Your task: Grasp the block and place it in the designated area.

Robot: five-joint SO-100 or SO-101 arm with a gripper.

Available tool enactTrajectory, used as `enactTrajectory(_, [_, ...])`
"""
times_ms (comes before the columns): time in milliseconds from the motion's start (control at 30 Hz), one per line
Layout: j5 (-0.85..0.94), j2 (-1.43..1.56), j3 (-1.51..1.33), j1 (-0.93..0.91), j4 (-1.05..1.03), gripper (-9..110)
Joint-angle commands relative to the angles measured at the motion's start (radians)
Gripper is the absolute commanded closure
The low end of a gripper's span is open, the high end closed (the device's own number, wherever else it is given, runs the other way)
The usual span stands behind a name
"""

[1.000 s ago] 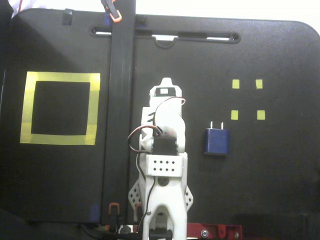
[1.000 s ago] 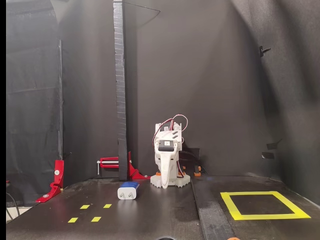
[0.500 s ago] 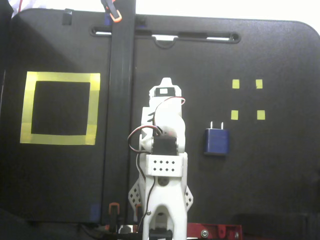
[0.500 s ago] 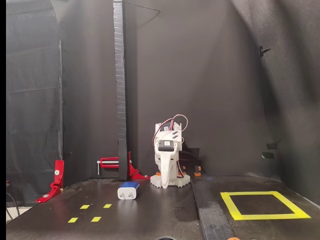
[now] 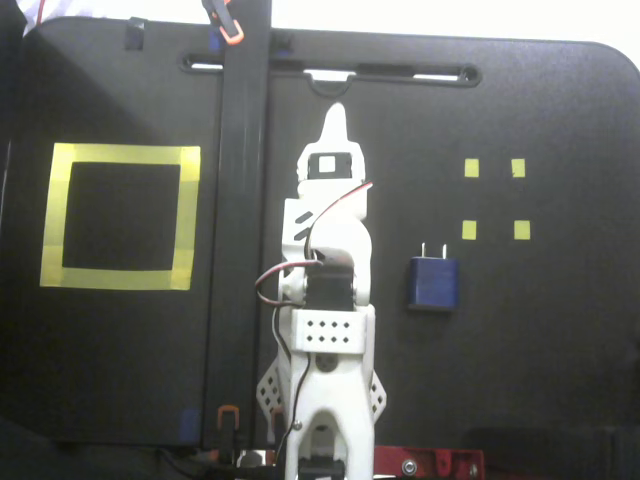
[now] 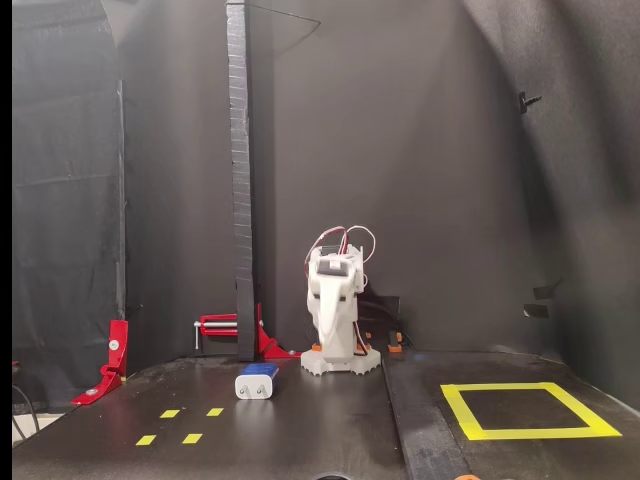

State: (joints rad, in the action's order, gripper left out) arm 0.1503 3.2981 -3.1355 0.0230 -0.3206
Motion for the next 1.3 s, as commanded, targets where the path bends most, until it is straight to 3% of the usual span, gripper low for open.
enactTrajectory(0, [0.002, 0.006, -0.005, -0.006, 0.089, 101])
enactTrajectory(400, [0.002, 0.006, -0.006, -0.006, 0.390, 101])
enactTrajectory(800, [0.006, 0.006, -0.006, -0.018, 0.420, 101])
enactTrajectory(1267, [0.000, 0.006, -0.006, -0.371, 0.359, 101])
